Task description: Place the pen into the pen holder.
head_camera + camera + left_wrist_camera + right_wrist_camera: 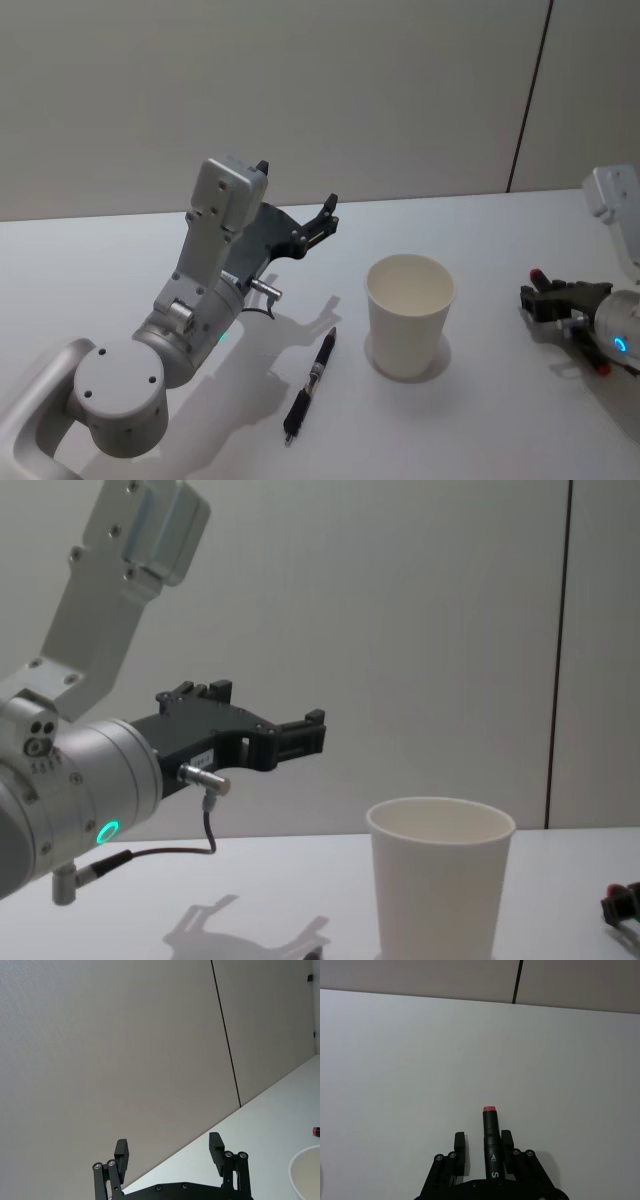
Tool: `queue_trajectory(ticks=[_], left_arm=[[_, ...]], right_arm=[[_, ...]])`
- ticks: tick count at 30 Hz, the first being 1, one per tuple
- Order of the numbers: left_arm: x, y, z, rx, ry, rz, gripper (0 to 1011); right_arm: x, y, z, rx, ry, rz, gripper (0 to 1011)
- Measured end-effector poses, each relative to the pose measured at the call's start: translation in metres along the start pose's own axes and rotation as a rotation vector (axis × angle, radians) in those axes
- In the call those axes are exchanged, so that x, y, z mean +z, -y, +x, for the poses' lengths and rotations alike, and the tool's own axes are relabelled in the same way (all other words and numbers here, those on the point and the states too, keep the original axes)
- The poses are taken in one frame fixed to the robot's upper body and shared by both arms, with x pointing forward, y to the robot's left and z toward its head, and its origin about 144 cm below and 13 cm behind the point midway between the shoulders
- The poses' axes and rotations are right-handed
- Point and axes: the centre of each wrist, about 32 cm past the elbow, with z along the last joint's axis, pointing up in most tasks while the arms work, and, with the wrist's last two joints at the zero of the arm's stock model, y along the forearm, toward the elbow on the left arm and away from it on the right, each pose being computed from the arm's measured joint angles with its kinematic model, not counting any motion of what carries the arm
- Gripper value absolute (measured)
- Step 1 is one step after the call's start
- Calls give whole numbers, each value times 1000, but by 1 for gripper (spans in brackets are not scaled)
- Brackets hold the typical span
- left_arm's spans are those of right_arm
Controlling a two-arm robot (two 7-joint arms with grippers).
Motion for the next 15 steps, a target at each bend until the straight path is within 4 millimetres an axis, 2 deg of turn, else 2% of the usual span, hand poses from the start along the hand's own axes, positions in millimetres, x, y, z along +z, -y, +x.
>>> queue_trajectory(ticks=[15], left_arm=[[0, 0, 0, 0, 0, 0, 1001]], right_arm=[[0, 0, 0, 0, 0, 0, 335]])
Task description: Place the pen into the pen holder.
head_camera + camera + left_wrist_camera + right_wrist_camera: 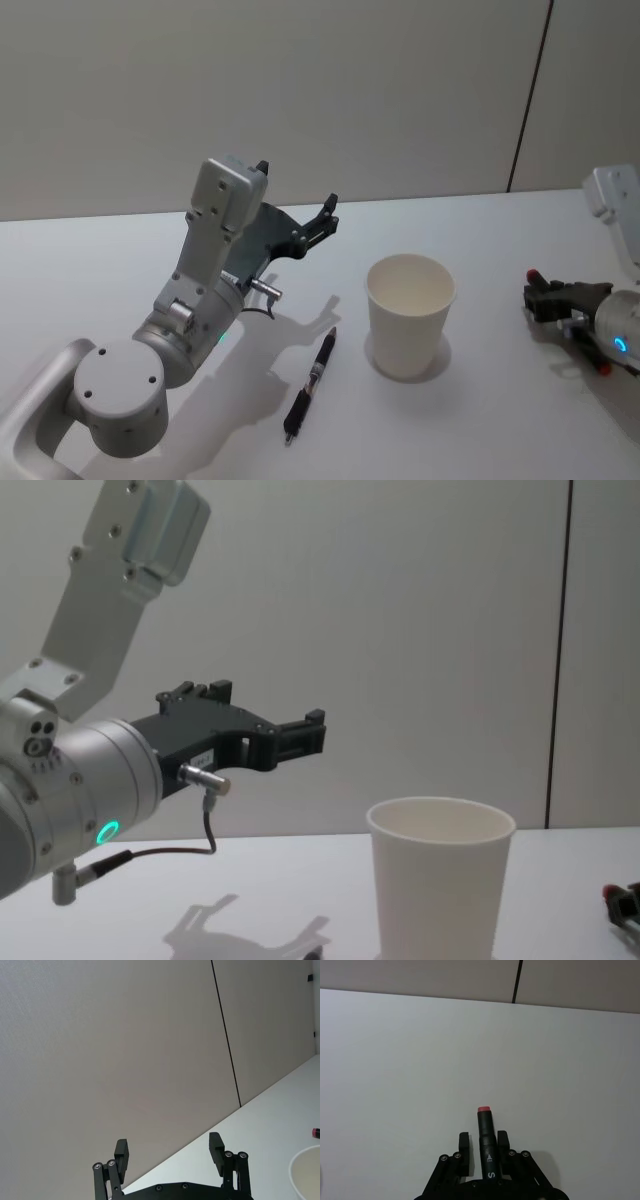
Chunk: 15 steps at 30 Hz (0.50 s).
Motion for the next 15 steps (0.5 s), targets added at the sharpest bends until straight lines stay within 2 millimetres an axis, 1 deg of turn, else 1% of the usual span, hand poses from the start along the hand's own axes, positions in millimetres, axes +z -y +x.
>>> queue_trajectory(ticks=[15], left_arm=[[0, 0, 0, 0, 0, 0, 1001]], right_arm=[[0, 0, 0, 0, 0, -1, 242]])
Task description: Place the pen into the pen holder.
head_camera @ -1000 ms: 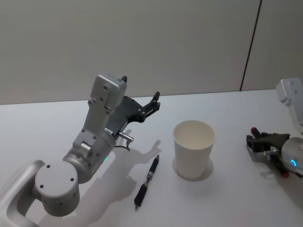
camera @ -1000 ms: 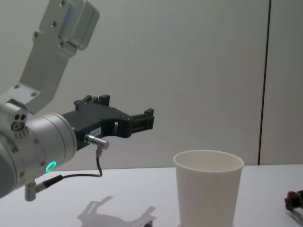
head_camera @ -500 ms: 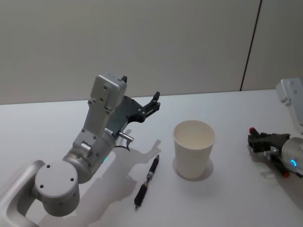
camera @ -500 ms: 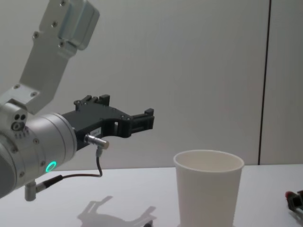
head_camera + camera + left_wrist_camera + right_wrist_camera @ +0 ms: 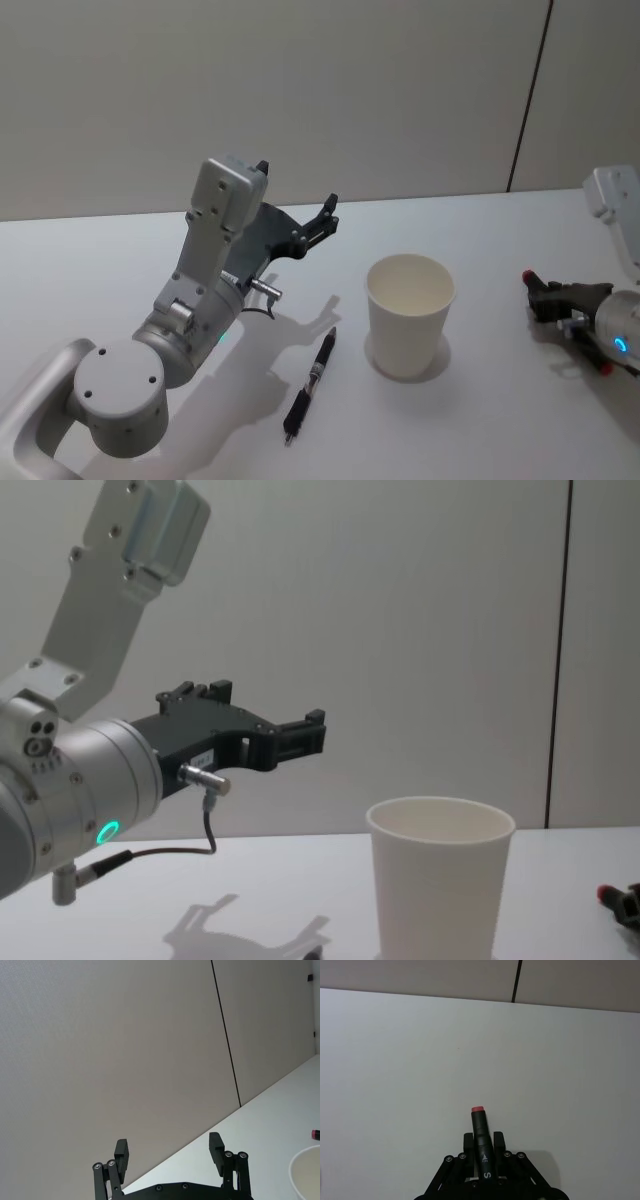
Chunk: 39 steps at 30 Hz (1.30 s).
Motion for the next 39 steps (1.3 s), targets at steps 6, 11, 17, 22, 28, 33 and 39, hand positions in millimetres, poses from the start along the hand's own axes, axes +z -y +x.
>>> queue_trajectory(ticks=[6, 11, 17, 22, 28, 33, 39], left_arm=[[0, 0, 0, 0, 0, 0, 1001], [0, 0, 0, 0, 0, 0, 1001], [0, 0, 0, 0, 0, 0, 1001], [0, 0, 0, 0, 0, 0, 1001], [0, 0, 0, 0, 0, 0, 1001], [0, 0, 0, 0, 0, 0, 1001], [0, 0, 0, 0, 0, 0, 1001]], right_arm=[[0, 0, 0, 0, 0, -1, 203], [0, 0, 0, 0, 0, -1, 196], [0, 0, 0, 1, 0, -1, 194], [1, 0, -1, 2, 4, 3, 195], [1, 0, -5, 12, 16, 30, 195], [6, 4, -12, 45, 27, 97, 194], [11, 9, -18, 76, 31, 177, 194]])
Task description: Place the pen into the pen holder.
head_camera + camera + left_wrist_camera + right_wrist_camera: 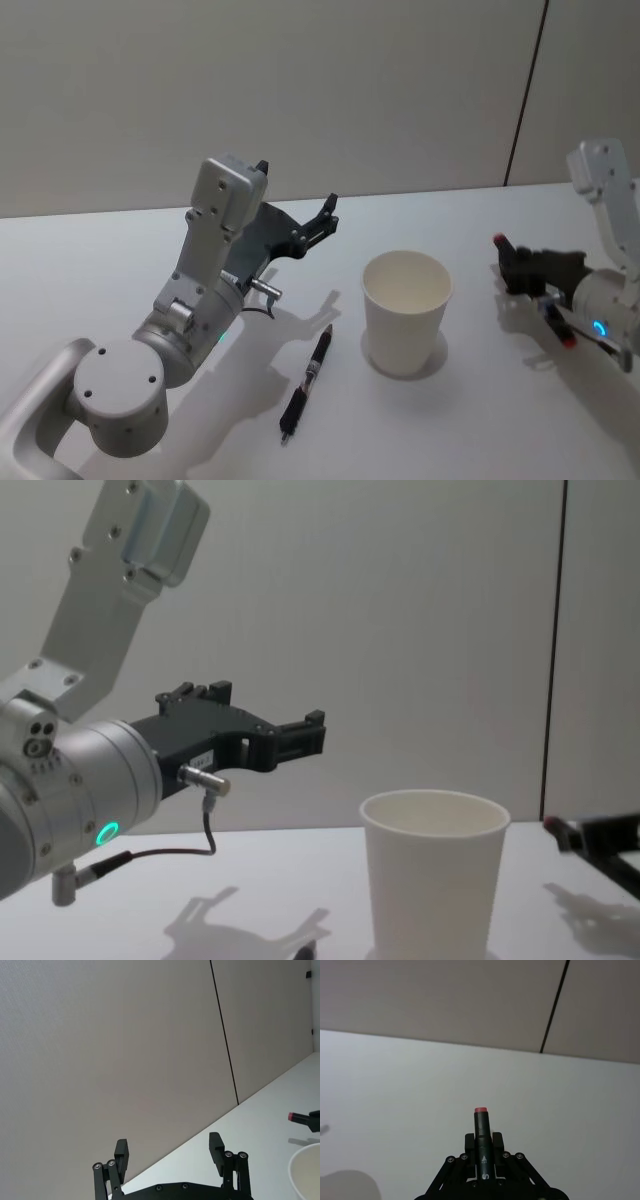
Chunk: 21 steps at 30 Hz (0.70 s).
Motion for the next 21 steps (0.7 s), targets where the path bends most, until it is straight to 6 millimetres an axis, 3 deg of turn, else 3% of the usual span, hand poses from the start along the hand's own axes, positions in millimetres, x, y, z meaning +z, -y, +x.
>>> queue_trajectory(ticks=[21], left_arm=[[0, 0, 0, 0, 0, 0, 1001]], right_arm=[[41, 19, -24, 185, -63, 367, 195]])
